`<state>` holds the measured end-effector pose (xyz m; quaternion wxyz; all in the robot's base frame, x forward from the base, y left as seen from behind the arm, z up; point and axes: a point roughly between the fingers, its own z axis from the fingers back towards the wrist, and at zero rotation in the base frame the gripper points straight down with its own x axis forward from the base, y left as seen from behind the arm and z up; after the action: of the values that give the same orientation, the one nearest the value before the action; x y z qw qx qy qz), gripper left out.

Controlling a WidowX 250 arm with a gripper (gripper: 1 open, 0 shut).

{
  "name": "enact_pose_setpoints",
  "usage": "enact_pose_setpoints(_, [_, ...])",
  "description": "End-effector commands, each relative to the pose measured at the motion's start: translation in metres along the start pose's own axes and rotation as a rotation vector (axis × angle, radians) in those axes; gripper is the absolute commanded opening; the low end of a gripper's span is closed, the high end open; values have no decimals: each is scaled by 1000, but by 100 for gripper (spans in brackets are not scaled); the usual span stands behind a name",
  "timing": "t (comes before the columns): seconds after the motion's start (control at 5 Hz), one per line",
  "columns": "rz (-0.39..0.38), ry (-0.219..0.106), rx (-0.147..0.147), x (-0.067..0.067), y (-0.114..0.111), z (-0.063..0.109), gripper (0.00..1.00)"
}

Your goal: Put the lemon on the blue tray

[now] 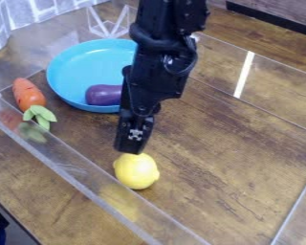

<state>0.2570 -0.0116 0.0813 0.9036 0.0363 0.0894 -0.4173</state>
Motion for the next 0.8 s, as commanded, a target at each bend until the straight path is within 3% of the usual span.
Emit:
enact_pose_setpoints(0.0, [57,-50,32,-1,8,11,100])
enact_pose_setpoints(0.2, [120,-59,25,-9,10,9,100])
enact_pose_setpoints(0.6, [140,-78,44,3,-2,3,100])
